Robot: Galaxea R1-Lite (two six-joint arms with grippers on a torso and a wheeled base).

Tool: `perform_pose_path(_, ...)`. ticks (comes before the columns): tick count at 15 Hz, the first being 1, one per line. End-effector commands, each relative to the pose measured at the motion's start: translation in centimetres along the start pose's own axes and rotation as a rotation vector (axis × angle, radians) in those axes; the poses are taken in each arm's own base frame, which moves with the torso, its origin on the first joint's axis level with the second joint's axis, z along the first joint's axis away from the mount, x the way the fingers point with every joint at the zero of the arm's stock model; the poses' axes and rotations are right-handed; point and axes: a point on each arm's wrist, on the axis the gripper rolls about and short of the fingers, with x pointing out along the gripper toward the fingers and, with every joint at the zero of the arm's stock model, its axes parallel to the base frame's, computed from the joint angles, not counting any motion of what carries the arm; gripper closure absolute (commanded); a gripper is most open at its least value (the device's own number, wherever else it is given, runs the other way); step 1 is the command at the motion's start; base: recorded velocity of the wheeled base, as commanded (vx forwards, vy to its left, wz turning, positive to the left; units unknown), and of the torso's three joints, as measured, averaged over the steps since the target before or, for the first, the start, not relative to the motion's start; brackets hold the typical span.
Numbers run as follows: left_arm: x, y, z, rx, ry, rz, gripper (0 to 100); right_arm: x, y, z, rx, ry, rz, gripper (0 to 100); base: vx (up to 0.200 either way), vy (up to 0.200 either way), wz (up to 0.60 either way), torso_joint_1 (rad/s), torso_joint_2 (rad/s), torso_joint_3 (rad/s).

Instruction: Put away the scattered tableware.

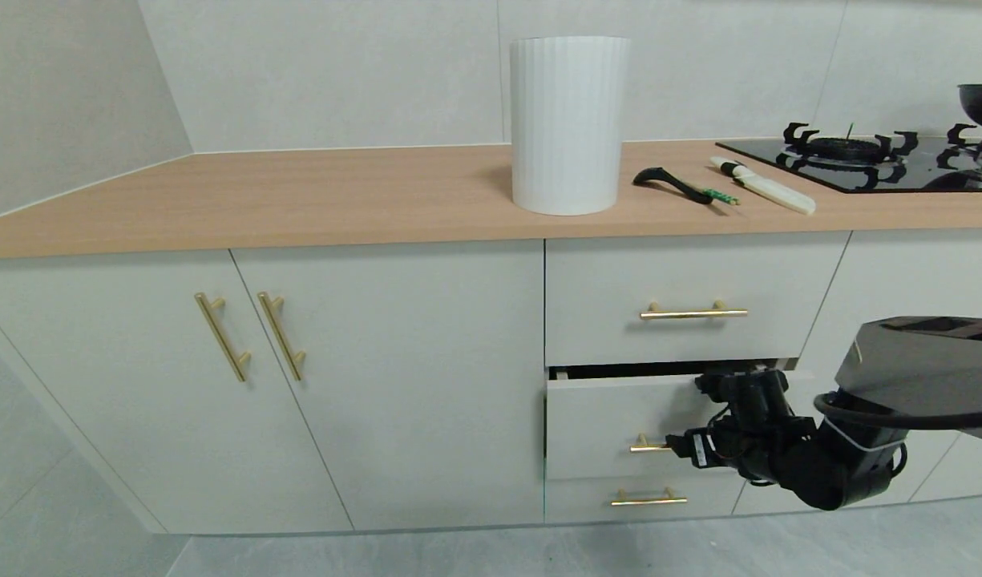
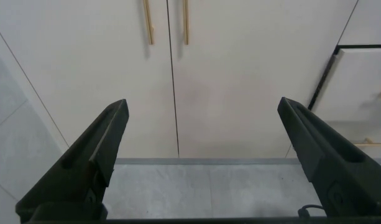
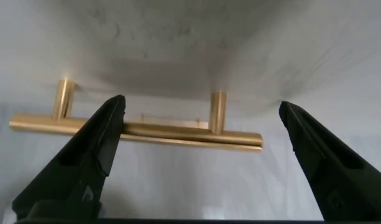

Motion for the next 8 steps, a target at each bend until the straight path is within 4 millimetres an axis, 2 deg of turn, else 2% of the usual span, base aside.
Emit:
perform_pose_path(1, 0.0, 0.0, 0.0, 0.000, 0.001, 0.001, 0, -6.7, 0.3, 4.3, 0.001, -0.101, 0.058, 0, 0.000, 0.000, 0.00, 0.000, 0.00, 0.000)
perform_pose_path(3, 0.0, 0.0, 0.0, 0.000, 0.001, 0.001, 0, -11.1, 1.0, 6.5, -0.005, -0.171, 0.091, 0, 0.000, 0.000, 0.00, 0.000, 0.00, 0.000)
perform_pose_path(5, 0.0, 0.0, 0.0, 0.000, 0.001, 0.003, 0, -12.0, 1.1, 7.0, -0.002, -0.202, 0.093, 0, 0.000, 0.000, 0.00, 0.000, 0.00, 0.000)
perform_pose_path(8, 0.0, 0.0, 0.0, 0.000, 0.001, 0.000, 0, -11.4, 1.2, 7.1, 0.003, -0.227, 0.094, 0, 0.000, 0.000, 0.00, 0.000, 0.00, 0.000)
